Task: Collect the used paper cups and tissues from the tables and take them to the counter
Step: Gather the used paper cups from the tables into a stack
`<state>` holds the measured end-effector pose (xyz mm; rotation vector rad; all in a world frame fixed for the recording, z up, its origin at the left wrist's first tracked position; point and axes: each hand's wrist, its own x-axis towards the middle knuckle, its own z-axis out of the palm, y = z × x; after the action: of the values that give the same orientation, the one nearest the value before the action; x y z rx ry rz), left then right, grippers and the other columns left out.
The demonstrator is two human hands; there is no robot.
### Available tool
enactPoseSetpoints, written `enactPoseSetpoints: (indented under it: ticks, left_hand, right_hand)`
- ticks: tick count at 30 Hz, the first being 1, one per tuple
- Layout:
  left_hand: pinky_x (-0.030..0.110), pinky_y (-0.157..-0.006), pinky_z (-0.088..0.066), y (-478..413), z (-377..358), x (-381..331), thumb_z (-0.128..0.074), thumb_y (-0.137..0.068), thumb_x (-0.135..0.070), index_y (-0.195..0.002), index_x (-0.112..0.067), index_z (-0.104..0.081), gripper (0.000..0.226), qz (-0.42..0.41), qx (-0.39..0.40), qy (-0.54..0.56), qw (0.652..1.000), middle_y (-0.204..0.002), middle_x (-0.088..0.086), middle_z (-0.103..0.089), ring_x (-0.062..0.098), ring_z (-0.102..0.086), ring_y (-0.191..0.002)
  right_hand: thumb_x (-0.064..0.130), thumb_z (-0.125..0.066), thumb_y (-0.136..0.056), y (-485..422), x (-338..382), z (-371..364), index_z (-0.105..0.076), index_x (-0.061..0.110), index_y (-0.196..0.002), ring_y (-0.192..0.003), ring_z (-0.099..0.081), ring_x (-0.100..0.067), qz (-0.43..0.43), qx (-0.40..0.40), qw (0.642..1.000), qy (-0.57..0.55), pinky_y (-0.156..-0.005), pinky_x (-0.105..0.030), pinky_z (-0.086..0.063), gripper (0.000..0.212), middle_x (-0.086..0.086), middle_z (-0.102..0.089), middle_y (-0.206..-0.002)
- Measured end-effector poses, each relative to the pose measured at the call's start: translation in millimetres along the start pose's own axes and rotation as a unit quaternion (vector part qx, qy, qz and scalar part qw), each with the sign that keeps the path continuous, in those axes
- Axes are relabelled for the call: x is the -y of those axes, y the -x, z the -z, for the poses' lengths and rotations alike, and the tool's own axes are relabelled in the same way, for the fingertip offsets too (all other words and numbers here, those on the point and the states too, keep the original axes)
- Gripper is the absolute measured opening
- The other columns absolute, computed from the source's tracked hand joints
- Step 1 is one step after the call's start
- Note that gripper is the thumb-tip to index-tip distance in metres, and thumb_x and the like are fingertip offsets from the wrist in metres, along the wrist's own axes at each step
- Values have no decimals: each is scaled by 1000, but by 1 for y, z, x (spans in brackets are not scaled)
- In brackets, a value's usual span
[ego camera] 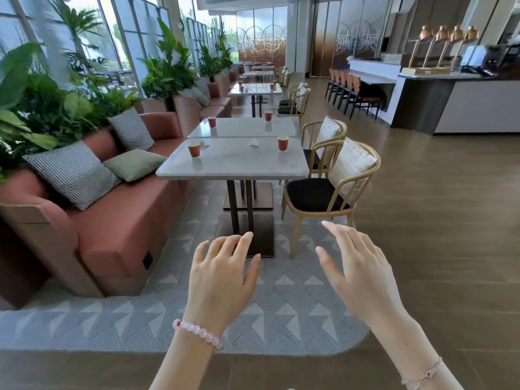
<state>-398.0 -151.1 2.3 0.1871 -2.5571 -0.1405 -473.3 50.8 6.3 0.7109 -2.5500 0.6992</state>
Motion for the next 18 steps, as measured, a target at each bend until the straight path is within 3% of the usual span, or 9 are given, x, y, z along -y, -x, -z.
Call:
enactPoseSetpoints:
  ticks: [18]
  left_hand:
    - [43, -86, -49, -274, -176, 62, -37, -88, -39, -111, -15, -64, 43, 50, 21, -8, 999, -97, -3, -69, 19, -65, -93]
  right_hand:
    - [35, -57, -90, -291, -114, -151, -53, 19, -130, -115, -57, -19, 17, 53, 998, -13, -88, -36, -46, 43, 4, -61, -123]
